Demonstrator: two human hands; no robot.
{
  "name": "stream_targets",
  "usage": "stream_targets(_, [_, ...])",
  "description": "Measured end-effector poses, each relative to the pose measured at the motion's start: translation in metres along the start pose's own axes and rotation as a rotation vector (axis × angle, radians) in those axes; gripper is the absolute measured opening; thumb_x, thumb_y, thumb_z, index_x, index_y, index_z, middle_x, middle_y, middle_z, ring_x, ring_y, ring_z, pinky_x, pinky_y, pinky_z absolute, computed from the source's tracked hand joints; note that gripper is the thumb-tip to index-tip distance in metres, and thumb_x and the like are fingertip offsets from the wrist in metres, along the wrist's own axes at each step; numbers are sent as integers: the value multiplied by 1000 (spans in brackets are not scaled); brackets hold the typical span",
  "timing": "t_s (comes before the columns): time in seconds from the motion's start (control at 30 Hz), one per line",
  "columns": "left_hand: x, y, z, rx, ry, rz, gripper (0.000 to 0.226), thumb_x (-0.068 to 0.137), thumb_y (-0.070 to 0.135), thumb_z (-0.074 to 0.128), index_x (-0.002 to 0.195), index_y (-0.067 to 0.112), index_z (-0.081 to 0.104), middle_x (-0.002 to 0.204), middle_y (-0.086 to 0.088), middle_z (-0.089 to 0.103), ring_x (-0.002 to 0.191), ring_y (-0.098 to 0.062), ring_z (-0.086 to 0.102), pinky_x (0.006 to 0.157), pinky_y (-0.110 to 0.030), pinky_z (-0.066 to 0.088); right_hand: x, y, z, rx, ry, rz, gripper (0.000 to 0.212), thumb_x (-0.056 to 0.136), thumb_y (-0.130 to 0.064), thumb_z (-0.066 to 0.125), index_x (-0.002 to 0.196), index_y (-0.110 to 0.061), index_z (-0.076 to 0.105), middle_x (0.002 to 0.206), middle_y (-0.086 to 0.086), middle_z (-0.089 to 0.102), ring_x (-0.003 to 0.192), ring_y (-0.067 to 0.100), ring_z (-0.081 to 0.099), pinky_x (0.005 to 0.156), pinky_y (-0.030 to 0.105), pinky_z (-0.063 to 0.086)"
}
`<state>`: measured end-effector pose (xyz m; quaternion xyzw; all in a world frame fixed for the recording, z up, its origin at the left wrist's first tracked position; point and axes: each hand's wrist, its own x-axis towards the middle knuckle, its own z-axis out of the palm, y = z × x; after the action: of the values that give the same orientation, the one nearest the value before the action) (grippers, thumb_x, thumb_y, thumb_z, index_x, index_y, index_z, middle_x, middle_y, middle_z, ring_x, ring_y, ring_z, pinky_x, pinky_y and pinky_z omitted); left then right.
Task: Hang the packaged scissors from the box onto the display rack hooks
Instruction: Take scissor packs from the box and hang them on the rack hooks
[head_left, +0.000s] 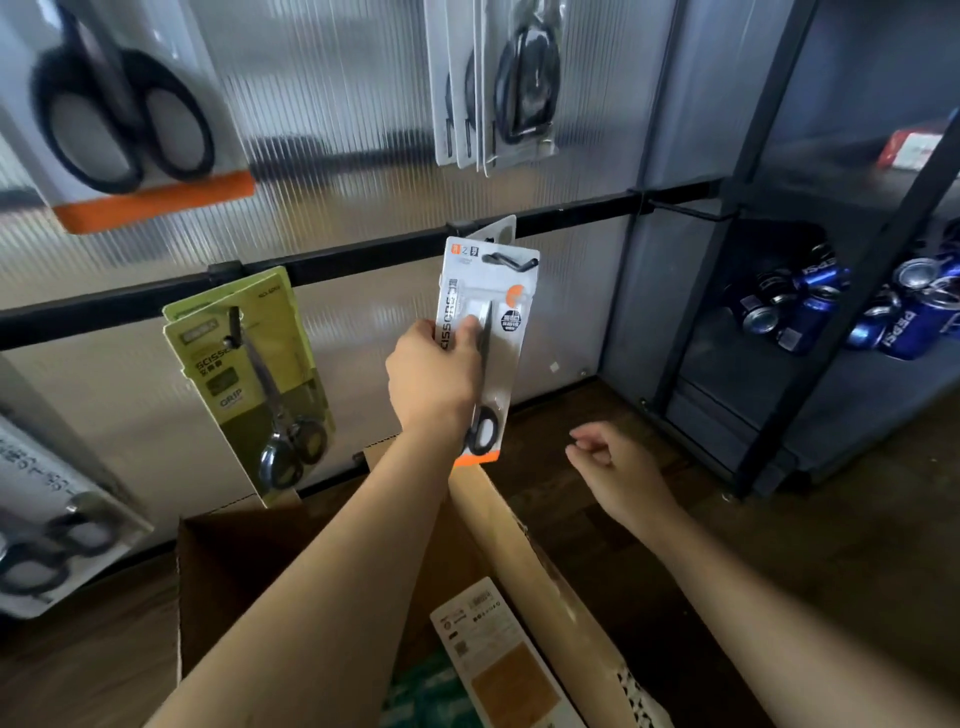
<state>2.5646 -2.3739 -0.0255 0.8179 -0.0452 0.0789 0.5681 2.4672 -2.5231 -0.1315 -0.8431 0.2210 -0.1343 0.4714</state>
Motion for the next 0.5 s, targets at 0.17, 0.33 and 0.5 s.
stream_targets(0.17, [1,-15,-11,132,-140,-50,37,85,52,59,89,15,59,84,-2,62,79,-22,59,69,-29,46,-7,-13,12,-34,48,-80,24,95,-29,53,117,-21,57,113,-5,56,90,-2,49,67,11,37])
stream_targets(0.33, [-14,-35,-32,296,-215,-36,37,88,47,58,106,14,58,95,-2,60,85,-18,55,73,-29,46,-14,-43,22,-58,9,-177,23,95,-33,50,117,-25,56,111,-6,53,92,-2,50,67,11,39])
stream_targets(0.5, [-24,-52,-60,712,-267,79,46,93,55,42,110,14,54,103,-7,64,92,-27,61,79,-37,52,-30,-63,41,-204,18,-310,30,95,-42,48,120,-27,53,116,-8,50,100,5,51,75,18,43])
